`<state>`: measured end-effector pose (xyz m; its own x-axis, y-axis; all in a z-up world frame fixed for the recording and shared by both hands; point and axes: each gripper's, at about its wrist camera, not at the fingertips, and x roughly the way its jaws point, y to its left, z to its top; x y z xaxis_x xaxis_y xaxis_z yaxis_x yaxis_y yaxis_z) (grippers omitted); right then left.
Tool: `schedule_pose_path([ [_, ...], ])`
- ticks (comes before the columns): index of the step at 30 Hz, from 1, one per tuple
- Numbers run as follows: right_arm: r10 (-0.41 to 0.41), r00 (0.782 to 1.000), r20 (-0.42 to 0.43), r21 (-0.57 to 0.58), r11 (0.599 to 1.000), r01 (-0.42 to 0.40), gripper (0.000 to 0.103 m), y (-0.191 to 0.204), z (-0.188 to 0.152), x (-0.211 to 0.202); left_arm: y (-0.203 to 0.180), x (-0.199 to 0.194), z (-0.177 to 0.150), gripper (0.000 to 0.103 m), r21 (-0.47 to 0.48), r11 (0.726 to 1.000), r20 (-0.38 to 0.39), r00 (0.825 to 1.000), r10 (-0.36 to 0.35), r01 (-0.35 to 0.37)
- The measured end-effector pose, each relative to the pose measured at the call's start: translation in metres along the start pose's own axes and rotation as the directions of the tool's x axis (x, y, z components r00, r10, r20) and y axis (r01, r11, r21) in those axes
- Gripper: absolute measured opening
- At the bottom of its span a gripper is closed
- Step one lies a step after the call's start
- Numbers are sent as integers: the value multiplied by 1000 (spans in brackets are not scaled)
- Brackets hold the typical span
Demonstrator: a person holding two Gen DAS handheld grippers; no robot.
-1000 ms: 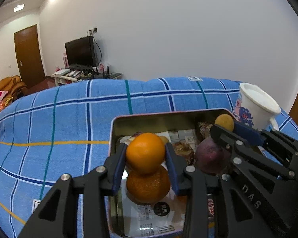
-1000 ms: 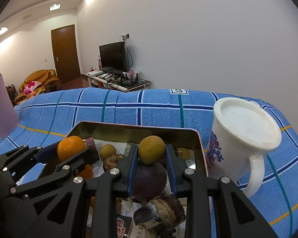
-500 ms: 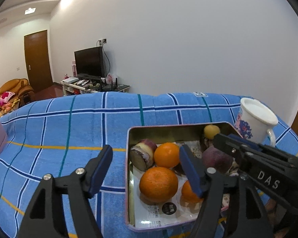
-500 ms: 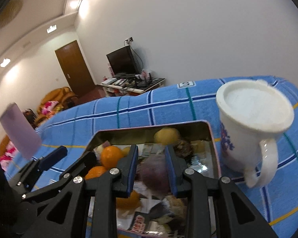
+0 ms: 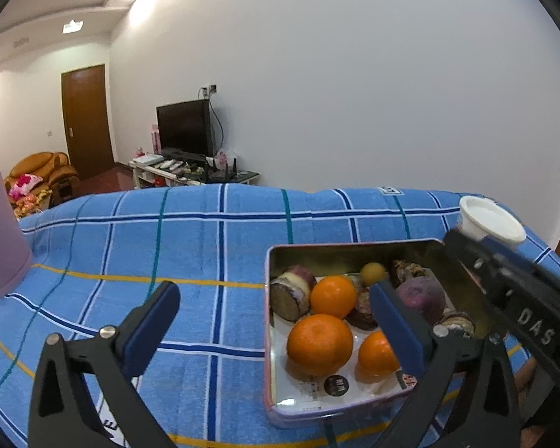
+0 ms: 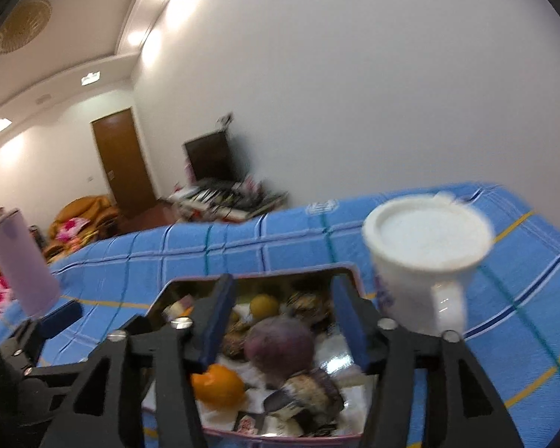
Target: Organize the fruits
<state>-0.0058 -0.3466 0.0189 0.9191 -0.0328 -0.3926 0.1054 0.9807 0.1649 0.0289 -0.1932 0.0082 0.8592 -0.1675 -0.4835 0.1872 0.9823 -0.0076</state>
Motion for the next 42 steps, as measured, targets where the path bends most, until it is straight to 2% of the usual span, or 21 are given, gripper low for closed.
schedule_pose_path([
  [1,-24,999,34,-7,1000,24,68,1,1,-5,-1,-2,-1,103,9,1000,12,1000,13,-14],
  [4,-79,988,134,-24,996,83,69,4,1,-18,0,-6,-2,103,29,999,48,998,41,-42],
  [6,-95,983,158,-32,994,102,69,4,3,-20,-1,-9,-4,103,40,998,64,997,51,-53],
  [14,-105,976,193,-27,993,112,70,3,1,-33,3,-19,-10,103,41,997,93,994,54,-58],
  [23,-104,969,225,-120,984,134,70,29,-9,-54,8,-40,-17,103,44,998,126,991,42,-48],
  [33,-100,956,275,-71,990,124,70,27,-20,-90,15,-60,-26,103,32,999,144,989,35,-40],
  [36,-106,953,285,-82,987,134,77,31,-24,-100,17,-67,-29,103,30,999,154,988,33,-38],
  [42,-120,937,328,-102,982,161,78,41,-30,-118,22,-80,-35,103,20,999,177,984,29,-33],
])
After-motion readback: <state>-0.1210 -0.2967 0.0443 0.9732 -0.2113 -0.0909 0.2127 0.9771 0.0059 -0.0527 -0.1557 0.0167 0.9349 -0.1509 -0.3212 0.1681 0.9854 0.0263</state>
